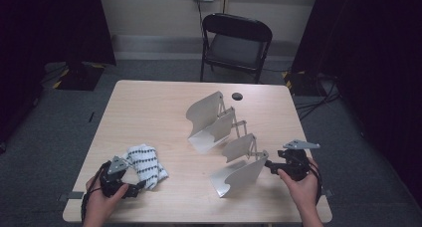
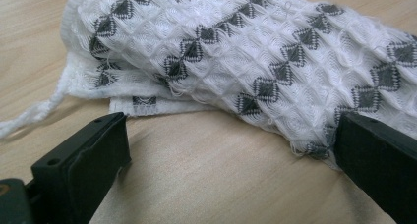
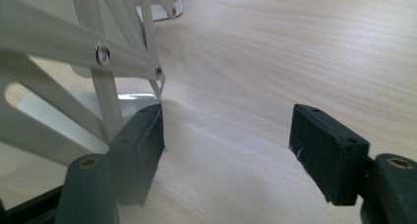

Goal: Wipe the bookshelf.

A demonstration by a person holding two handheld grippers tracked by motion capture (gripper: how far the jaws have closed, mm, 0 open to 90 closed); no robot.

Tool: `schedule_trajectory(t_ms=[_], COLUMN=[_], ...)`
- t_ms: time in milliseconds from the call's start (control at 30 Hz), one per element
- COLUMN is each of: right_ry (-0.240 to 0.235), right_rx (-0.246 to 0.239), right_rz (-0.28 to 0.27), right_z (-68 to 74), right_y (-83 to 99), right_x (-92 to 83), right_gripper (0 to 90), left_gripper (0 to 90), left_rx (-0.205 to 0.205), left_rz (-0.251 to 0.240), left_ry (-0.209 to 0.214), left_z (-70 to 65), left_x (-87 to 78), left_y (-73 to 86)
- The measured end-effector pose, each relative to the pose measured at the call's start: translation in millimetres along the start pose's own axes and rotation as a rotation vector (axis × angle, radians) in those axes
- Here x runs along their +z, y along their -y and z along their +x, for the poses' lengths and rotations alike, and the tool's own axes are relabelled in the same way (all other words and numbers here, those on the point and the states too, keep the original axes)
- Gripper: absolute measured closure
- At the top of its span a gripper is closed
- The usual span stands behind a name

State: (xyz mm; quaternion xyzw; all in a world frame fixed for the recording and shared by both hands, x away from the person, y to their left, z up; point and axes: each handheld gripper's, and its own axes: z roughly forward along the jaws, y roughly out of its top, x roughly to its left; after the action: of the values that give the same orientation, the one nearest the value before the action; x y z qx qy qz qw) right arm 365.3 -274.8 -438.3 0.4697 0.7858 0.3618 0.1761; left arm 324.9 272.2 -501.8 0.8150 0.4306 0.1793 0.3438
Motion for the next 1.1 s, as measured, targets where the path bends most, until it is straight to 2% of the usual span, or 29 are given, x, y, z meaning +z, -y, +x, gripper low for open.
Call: schedule_trajectory(t_ms=[367,500,533,833,900,1033,1100], right_ry=[-0.019,-0.026,-0.028,-0.042,-0.038,-0.02,-0.026], right_rx=[-0.002,-0.017,-0.034,-0.064,-0.077,-0.107,-0.112], right_rz=[0.021,0.02,0.026,0.044,0.072,0.065,0.037], right_z=[6.2,9.4,10.3,13.1,13.2,14.3,13.3], right_y=[32.5,40.0,42.1,50.1,54.4,56.7,59.9], right_x=[10.4,11.8,12.1,16.8,20.6,22.3,22.8], right_gripper=[21.1,18.5,16.1,15.0,14.3,13.6,12.7], left_gripper=[0.2,0.3,0.3,0.3,0.3,0.4,0.8], left_rx=[-0.003,-0.001,0.0,-0.009,-0.011,-0.019,-0.027], left_rz=[0.0,-0.002,-0.001,-0.002,-0.002,-0.002,-0.004], left_ry=[0.0,-0.002,-0.002,-0.005,-0.006,-0.011,-0.014], left_z=[-0.2,-0.2,-0.2,-0.8,-1.0,-1.9,-2.7], left_x=[0.0,0.1,0.0,0.0,-0.1,-0.5,-0.7], left_y=[0.0,0.1,0.1,0.2,0.3,0.5,0.6])
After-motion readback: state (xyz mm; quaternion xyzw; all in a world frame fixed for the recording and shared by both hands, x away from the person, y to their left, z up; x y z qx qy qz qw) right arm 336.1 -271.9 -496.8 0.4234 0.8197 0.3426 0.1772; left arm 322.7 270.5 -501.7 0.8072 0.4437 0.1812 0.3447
